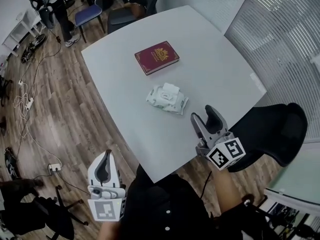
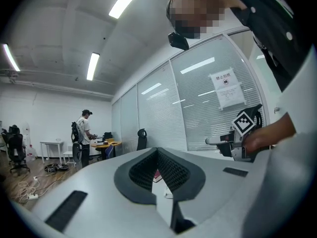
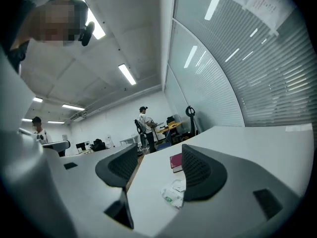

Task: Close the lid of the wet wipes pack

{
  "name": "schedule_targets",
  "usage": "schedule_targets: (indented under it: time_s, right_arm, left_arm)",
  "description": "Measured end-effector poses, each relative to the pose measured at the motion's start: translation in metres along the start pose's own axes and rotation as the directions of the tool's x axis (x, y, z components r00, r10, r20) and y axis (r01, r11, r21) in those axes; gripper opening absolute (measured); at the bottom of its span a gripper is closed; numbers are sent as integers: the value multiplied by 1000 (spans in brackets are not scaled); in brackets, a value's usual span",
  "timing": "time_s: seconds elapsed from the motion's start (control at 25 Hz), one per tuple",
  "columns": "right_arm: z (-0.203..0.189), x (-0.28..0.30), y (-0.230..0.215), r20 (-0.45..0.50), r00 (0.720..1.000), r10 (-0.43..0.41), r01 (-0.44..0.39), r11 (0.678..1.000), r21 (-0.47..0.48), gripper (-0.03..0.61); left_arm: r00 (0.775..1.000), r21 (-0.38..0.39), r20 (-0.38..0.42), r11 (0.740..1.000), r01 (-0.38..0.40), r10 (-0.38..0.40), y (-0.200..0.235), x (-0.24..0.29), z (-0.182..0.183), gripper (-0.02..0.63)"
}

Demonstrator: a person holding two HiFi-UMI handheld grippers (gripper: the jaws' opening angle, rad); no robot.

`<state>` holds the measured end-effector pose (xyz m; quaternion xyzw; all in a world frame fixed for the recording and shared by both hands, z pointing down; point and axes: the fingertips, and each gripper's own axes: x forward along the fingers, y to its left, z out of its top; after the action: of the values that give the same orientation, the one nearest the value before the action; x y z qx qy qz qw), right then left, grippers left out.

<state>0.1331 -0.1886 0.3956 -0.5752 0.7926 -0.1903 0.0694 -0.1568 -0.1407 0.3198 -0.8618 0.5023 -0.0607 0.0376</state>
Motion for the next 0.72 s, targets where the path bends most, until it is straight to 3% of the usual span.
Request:
schedule_targets:
  time_s: [0.12, 0.4, 0.72]
  right_arm:
    - [-14, 22, -19, -35, 999, -22, 24, 997, 68, 278]
    - [-51, 71, -62, -145, 988, -55, 79, 983, 166, 278]
    - [-98, 107, -96, -270, 962, -37, 112, 958, 264, 278]
  left_arm:
    - [999, 1, 1, 999, 52, -52, -1, 17, -3, 17]
    - [983, -51, -81, 985, 162, -166, -11, 44, -33, 17]
    - [965, -74, -122, 972, 224, -231, -19, 66, -57, 17]
